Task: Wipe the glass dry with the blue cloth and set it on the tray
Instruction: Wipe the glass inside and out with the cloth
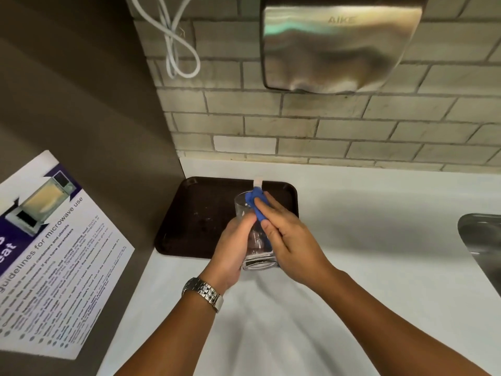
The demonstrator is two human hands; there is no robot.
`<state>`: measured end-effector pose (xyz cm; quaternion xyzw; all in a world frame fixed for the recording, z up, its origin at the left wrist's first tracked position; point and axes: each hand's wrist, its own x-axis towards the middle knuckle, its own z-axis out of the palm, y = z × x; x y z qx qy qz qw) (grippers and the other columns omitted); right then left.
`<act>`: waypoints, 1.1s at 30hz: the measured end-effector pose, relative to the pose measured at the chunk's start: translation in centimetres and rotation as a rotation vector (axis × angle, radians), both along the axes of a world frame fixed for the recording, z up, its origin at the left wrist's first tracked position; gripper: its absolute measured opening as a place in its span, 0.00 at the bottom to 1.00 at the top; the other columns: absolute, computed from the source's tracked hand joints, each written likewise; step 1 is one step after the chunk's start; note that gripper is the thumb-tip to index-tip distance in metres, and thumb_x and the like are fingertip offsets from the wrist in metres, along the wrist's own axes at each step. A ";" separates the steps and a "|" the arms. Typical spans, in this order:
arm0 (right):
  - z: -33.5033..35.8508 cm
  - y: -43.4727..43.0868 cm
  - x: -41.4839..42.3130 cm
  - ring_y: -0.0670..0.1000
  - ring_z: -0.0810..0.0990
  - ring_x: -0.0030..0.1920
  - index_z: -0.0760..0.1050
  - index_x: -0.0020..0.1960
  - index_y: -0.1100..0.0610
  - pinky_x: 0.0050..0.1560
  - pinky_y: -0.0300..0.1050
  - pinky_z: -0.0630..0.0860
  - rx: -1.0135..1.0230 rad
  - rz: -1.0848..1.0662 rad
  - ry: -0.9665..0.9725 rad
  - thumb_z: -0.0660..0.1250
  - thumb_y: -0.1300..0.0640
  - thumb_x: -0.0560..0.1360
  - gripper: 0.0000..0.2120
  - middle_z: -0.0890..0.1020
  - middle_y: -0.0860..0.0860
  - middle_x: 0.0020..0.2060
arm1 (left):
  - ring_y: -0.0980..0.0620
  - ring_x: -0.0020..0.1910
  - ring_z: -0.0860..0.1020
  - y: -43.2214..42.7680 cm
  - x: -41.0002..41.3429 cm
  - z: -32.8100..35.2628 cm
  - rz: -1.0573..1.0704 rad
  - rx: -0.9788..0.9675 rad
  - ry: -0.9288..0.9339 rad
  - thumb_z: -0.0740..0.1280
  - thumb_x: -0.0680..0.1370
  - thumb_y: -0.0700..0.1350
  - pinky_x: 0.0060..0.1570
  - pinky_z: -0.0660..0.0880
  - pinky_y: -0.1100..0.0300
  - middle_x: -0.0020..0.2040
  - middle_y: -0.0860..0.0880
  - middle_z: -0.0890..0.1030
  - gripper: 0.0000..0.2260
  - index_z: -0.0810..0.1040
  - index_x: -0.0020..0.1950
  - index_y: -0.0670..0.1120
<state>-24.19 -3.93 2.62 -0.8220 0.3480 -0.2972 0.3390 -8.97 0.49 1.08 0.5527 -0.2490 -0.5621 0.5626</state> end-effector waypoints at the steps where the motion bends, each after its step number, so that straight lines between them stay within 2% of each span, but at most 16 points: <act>1: 0.0 -0.2 -0.1 0.41 0.59 0.85 0.67 0.84 0.49 0.84 0.41 0.60 -0.024 0.016 -0.002 0.60 0.58 0.89 0.23 0.67 0.46 0.84 | 0.38 0.59 0.91 0.0 0.0 0.0 0.011 -0.014 -0.036 0.73 0.80 0.64 0.62 0.86 0.36 0.59 0.40 0.91 0.23 0.87 0.66 0.50; 4: 1.0 -0.7 -0.2 0.46 0.64 0.85 0.66 0.84 0.51 0.85 0.49 0.63 0.154 -0.040 -0.135 0.59 0.60 0.89 0.23 0.69 0.48 0.83 | 0.52 0.48 0.92 0.0 -0.5 0.2 0.100 -0.024 -0.092 0.77 0.72 0.67 0.48 0.88 0.51 0.48 0.53 0.93 0.28 0.84 0.64 0.50; 5: 1.3 -0.7 0.0 0.46 0.65 0.84 0.66 0.83 0.50 0.84 0.51 0.64 0.192 -0.054 -0.160 0.59 0.60 0.89 0.23 0.69 0.48 0.83 | 0.53 0.48 0.92 0.0 -0.7 0.3 0.122 -0.024 -0.117 0.77 0.71 0.68 0.48 0.88 0.52 0.47 0.55 0.92 0.28 0.83 0.63 0.52; 7: 1.5 -0.3 0.2 0.41 0.64 0.84 0.66 0.83 0.48 0.84 0.45 0.62 0.145 -0.064 -0.158 0.60 0.60 0.89 0.23 0.69 0.46 0.83 | 0.52 0.51 0.91 -0.2 -1.0 0.4 0.157 -0.029 -0.196 0.77 0.70 0.70 0.52 0.87 0.50 0.51 0.53 0.92 0.27 0.83 0.62 0.55; 9: 1.3 -0.1 0.3 0.37 0.62 0.83 0.66 0.83 0.46 0.83 0.38 0.61 0.112 -0.053 -0.160 0.60 0.60 0.89 0.23 0.69 0.44 0.83 | 0.52 0.49 0.91 -0.3 -1.0 0.8 0.177 -0.037 -0.258 0.76 0.70 0.71 0.49 0.86 0.54 0.51 0.53 0.92 0.26 0.83 0.61 0.57; 12: 1.4 -0.4 -0.1 0.43 0.71 0.80 0.64 0.84 0.47 0.82 0.43 0.66 0.288 -0.094 -0.232 0.58 0.58 0.90 0.24 0.72 0.45 0.81 | 0.55 0.46 0.91 -0.2 -1.0 1.1 0.176 -0.051 -0.260 0.77 0.71 0.69 0.43 0.84 0.60 0.51 0.53 0.92 0.25 0.83 0.62 0.56; 14: 1.4 -0.3 -0.2 0.43 0.74 0.77 0.64 0.84 0.47 0.81 0.46 0.68 0.360 -0.107 -0.245 0.58 0.57 0.90 0.24 0.74 0.43 0.79 | 0.57 0.42 0.89 -0.2 -1.1 1.2 0.171 -0.053 -0.247 0.77 0.74 0.67 0.40 0.82 0.62 0.49 0.52 0.91 0.24 0.82 0.62 0.55; 18: 1.0 0.7 0.0 0.36 0.67 0.81 0.65 0.84 0.45 0.81 0.38 0.65 0.229 -0.096 -0.212 0.59 0.57 0.90 0.24 0.69 0.28 0.78 | 0.52 0.44 0.88 -0.2 -1.0 1.3 0.184 -0.049 -0.251 0.76 0.73 0.69 0.42 0.82 0.57 0.47 0.51 0.90 0.24 0.81 0.62 0.57; 19: 0.8 0.6 0.0 0.37 0.67 0.81 0.65 0.84 0.46 0.81 0.39 0.65 0.234 -0.099 -0.224 0.58 0.58 0.90 0.24 0.70 0.30 0.78 | 0.51 0.44 0.89 -0.2 -1.0 1.3 0.187 -0.052 -0.239 0.76 0.72 0.69 0.42 0.84 0.57 0.46 0.51 0.90 0.24 0.81 0.61 0.57; 21: 1.2 0.2 0.1 0.44 0.71 0.80 0.65 0.84 0.47 0.82 0.47 0.68 0.350 -0.123 -0.275 0.57 0.59 0.90 0.23 0.73 0.41 0.80 | 0.51 0.48 0.92 0.0 -1.1 1.4 0.189 -0.046 -0.180 0.78 0.70 0.69 0.43 0.87 0.58 0.50 0.53 0.93 0.26 0.82 0.62 0.57; 23: 1.4 -0.1 0.1 0.49 0.75 0.78 0.67 0.82 0.44 0.80 0.51 0.72 0.429 -0.123 -0.292 0.57 0.58 0.90 0.22 0.75 0.45 0.78 | 0.50 0.50 0.92 0.0 -1.1 1.2 0.191 -0.030 -0.126 0.79 0.70 0.67 0.44 0.87 0.56 0.52 0.52 0.93 0.27 0.83 0.64 0.56; 27: 1.7 1.1 0.3 0.38 0.68 0.81 0.68 0.80 0.38 0.80 0.37 0.67 0.223 -0.080 -0.231 0.58 0.58 0.90 0.23 0.71 0.35 0.79 | 0.48 0.51 0.92 -0.1 -1.0 1.3 0.197 -0.019 -0.128 0.77 0.71 0.66 0.47 0.87 0.54 0.53 0.48 0.93 0.26 0.84 0.65 0.55; 29: 1.4 1.0 0.1 0.38 0.73 0.77 0.68 0.76 0.32 0.77 0.36 0.71 0.276 -0.091 -0.280 0.58 0.58 0.90 0.23 0.73 0.36 0.77 | 0.47 0.53 0.92 -0.1 -1.0 1.7 0.191 -0.040 -0.108 0.78 0.71 0.67 0.51 0.88 0.50 0.54 0.49 0.93 0.27 0.84 0.65 0.56; 31: 1.5 1.0 0.0 0.39 0.81 0.70 0.68 0.72 0.29 0.68 0.36 0.79 0.405 -0.115 -0.332 0.58 0.56 0.90 0.22 0.78 0.36 0.72 | 0.46 0.55 0.92 0.0 -1.1 2.2 0.182 -0.043 -0.056 0.78 0.71 0.67 0.54 0.88 0.47 0.56 0.48 0.93 0.27 0.85 0.66 0.56; 32: 1.5 1.3 -0.1 0.38 0.82 0.67 0.67 0.73 0.27 0.64 0.35 0.80 0.415 -0.111 -0.331 0.58 0.55 0.90 0.22 0.79 0.35 0.70 | 0.46 0.55 0.92 0.0 -1.1 2.5 0.185 -0.039 -0.024 0.77 0.73 0.66 0.51 0.89 0.49 0.57 0.47 0.93 0.26 0.85 0.67 0.55; 33: 1.6 1.9 -0.2 0.37 0.81 0.67 0.64 0.76 0.27 0.65 0.33 0.79 0.358 -0.108 -0.293 0.58 0.53 0.90 0.23 0.78 0.35 0.72 | 0.46 0.54 0.92 0.1 -1.1 2.8 0.190 -0.034 0.010 0.76 0.75 0.65 0.48 0.88 0.53 0.56 0.46 0.93 0.24 0.87 0.66 0.54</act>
